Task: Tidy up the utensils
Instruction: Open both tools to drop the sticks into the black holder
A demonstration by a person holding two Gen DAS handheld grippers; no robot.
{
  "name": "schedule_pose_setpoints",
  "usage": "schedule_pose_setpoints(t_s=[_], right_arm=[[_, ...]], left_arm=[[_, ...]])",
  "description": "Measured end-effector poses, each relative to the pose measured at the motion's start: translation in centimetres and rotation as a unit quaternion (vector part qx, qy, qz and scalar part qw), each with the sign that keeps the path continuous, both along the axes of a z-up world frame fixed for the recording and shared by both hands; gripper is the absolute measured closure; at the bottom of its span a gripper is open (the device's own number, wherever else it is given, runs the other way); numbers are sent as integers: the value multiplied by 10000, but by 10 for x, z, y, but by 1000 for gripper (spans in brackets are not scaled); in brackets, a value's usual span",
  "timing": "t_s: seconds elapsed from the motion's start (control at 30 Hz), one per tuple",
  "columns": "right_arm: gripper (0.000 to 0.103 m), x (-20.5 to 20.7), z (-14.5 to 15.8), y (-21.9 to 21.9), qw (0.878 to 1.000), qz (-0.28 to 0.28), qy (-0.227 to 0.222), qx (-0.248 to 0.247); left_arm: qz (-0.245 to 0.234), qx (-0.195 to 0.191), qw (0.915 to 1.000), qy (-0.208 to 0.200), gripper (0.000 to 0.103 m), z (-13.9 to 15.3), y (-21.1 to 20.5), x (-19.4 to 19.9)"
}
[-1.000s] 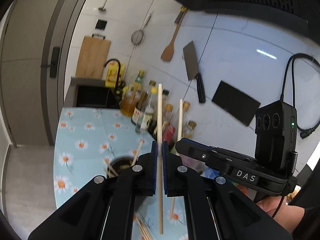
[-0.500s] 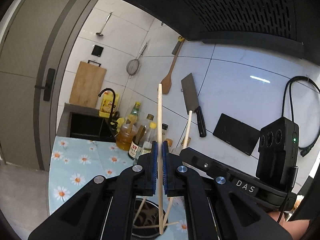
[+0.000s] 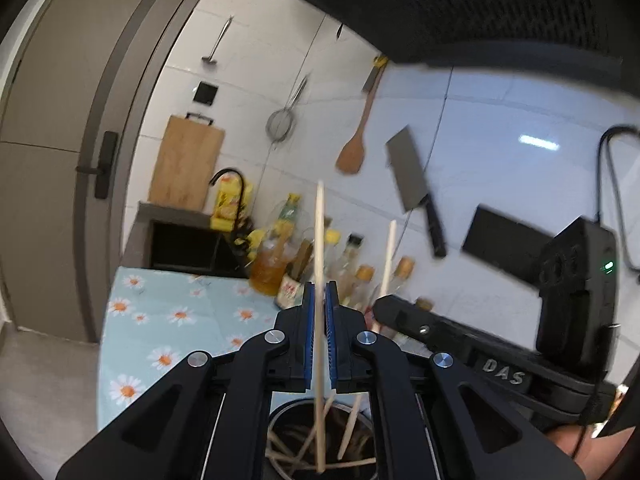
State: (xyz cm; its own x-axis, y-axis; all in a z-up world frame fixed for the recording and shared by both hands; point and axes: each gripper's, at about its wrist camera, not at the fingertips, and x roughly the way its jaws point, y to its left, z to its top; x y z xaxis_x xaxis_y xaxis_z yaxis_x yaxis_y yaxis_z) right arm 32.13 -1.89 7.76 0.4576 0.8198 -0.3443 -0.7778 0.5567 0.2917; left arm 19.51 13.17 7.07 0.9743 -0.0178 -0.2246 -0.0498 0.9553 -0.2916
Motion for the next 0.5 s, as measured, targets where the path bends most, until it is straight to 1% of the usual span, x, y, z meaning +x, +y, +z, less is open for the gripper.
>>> schedule_pose_setpoints(t_s=[0.03,0.07,0.1,0.13,0.17,0.27,0.5], right_arm=[[92,0,-2,0,10000,-24,13,-15],[85,1,-3,-1,10000,-21,41,-9],[80,1,-4,-2,10000,-21,69,0],[78,1,-4,-3,10000,-39,69,8],[78,1,-4,-3,10000,-34,71,4],[78,-1,-4,-6,9999,-27,118,31],[78,-7,2,-16,9998,-45,182,83]], left_arm=[[-44,-22,10000,52,98,-2,0,1],[-64,-62,9999,126,96,-3,1,2],[-39,-78,9998,190,87,-4,1,2],[-4,-80,9998,209,83,-4,1,2],[22,-93,9997,224,81,-4,2,1],[49,-127,9996,250,81,-3,4,-2],[87,-56,9994,326,81,1,1,-8]])
